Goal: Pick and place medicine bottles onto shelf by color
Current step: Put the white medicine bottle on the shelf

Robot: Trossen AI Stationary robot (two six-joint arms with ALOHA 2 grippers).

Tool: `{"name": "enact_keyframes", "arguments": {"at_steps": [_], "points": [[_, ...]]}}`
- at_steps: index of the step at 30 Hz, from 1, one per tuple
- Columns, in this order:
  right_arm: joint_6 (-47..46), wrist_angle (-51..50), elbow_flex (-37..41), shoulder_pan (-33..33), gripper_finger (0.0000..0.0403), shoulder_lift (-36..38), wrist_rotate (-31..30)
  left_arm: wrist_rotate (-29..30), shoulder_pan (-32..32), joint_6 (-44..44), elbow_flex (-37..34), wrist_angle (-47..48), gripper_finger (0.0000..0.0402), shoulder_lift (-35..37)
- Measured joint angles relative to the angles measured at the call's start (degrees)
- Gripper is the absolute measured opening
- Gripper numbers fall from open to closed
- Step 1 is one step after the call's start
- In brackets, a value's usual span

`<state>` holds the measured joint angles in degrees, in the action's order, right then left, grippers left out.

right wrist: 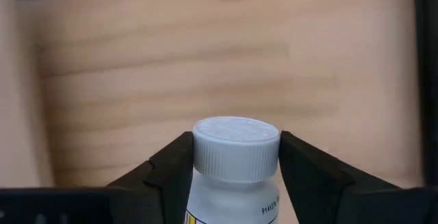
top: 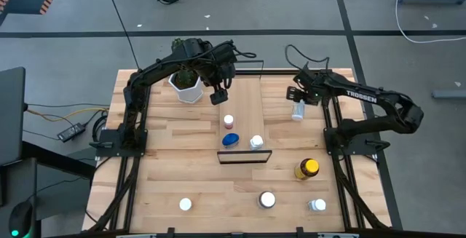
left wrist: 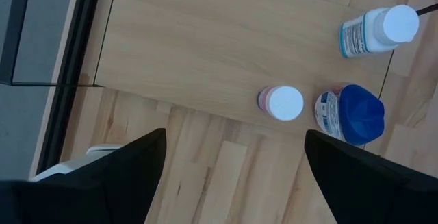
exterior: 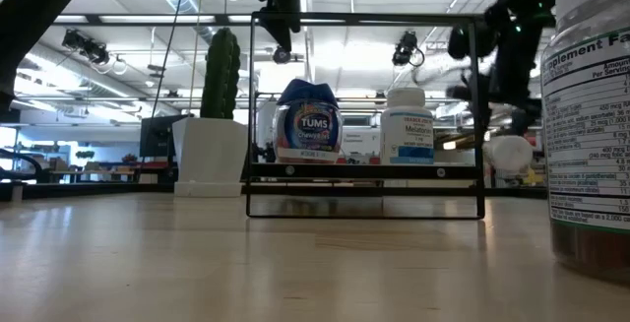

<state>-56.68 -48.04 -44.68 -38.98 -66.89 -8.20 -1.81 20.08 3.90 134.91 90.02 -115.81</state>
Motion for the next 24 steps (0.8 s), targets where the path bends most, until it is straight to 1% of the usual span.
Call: {"name": "enact_keyframes", "arguments": {"at_steps": [4,7,9,11,13,17,19,24], "points": [[9.69,0.25,-4.91,6.53,0.0203,0.02,-12.98,0.01,0.00,-1.35,0.00,0.00,0.0352,0.00],[17.40,3.08,-7.35,11.94,0.0203,0.02,-23.57,0.03,-0.07,-3.14,0.00,0.00,0.0352,0.00],[21.91,6.70,-8.29,15.03,0.0203,0.04,-28.79,0.02,-0.11,-4.04,0.00,0.00,0.0352,0.01],[24.07,10.76,-8.42,17.72,0.0203,0.04,-33.08,0.01,-0.27,-5.26,0.00,0.00,0.0352,0.00],[23.77,13.37,-8.42,20.14,0.0204,0.04,-37.72,0.02,-0.50,-6.37,0.00,0.00,0.0352,0.00],[17.64,15.85,-6.13,25.02,0.0204,0.20,-48.46,0.05,-1.38,-8.29,0.00,0.00,0.0352,0.00],[14.29,17.19,-3.85,27.43,0.0204,0.29,-51.58,0.05,-1.95,-9.28,0.00,0.00,0.0352,0.00],[8.63,24.14,4.23,33.61,0.0204,0.31,-56.42,0.70,-3.77,-10.70,0.00,-0.05,0.0352,0.00]]}}
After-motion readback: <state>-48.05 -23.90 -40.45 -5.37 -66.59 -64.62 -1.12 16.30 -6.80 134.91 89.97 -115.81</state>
